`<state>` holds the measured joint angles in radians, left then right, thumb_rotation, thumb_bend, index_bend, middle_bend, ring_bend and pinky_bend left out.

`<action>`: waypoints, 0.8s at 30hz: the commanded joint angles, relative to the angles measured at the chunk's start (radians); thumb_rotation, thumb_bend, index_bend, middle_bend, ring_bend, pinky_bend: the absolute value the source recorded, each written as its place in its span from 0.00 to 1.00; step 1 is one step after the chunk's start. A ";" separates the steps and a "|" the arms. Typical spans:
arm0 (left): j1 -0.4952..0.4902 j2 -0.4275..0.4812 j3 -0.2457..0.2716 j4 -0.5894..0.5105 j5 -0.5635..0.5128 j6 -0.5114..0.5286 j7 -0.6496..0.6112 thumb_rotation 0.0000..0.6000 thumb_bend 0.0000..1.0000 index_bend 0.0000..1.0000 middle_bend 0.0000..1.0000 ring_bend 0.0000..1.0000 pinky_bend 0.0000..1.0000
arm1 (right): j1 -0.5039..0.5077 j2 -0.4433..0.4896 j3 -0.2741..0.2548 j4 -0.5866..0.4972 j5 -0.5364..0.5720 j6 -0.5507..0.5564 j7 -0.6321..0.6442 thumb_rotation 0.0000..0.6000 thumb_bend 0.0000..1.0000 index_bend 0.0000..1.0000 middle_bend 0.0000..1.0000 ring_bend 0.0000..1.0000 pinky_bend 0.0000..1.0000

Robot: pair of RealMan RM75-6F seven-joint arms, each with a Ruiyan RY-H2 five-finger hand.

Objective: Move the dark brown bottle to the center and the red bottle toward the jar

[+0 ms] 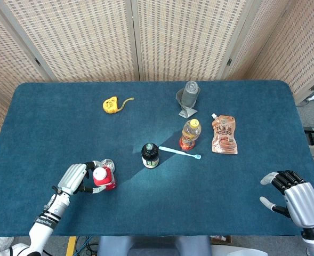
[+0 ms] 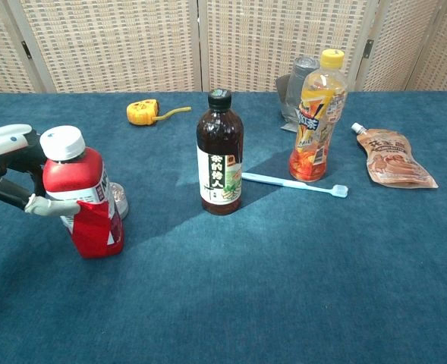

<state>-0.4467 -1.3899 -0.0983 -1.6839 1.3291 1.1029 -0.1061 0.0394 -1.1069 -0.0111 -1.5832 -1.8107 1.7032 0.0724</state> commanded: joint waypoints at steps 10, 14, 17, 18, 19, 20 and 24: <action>-0.003 -0.002 0.001 0.005 -0.022 -0.011 0.020 1.00 0.15 0.51 0.51 0.42 0.53 | 0.001 0.001 0.001 0.001 0.002 -0.002 0.003 1.00 0.00 0.49 0.48 0.39 0.40; -0.003 0.000 0.000 0.003 -0.029 -0.012 0.024 1.00 0.15 0.46 0.47 0.41 0.53 | 0.003 0.001 0.002 0.001 0.003 -0.003 0.003 1.00 0.00 0.49 0.48 0.39 0.40; -0.001 0.004 0.000 -0.004 -0.035 -0.014 0.025 1.00 0.15 0.39 0.37 0.40 0.53 | 0.003 0.001 0.003 0.002 0.004 -0.004 0.004 1.00 0.00 0.49 0.48 0.39 0.40; -0.001 0.005 0.001 -0.006 -0.032 -0.013 0.022 1.00 0.15 0.36 0.31 0.38 0.53 | 0.004 0.001 0.003 0.002 0.004 -0.003 0.004 1.00 0.00 0.49 0.48 0.39 0.40; 0.001 0.006 0.002 -0.006 -0.026 -0.008 0.020 1.00 0.15 0.34 0.24 0.34 0.53 | 0.004 0.001 0.003 0.002 0.004 -0.003 0.005 1.00 0.00 0.49 0.48 0.39 0.40; 0.003 0.005 0.002 -0.006 -0.020 -0.002 0.019 1.00 0.15 0.32 0.17 0.30 0.53 | 0.004 0.002 0.003 0.002 0.004 -0.003 0.005 1.00 0.00 0.49 0.48 0.39 0.40; 0.008 0.012 0.006 -0.018 -0.010 0.006 0.013 1.00 0.15 0.24 0.05 0.20 0.51 | 0.005 0.002 0.004 0.002 0.006 -0.005 0.006 1.00 0.00 0.49 0.48 0.39 0.40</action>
<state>-0.4398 -1.3804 -0.0937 -1.6988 1.3179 1.1091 -0.0920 0.0441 -1.1050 -0.0071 -1.5809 -1.8045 1.6981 0.0783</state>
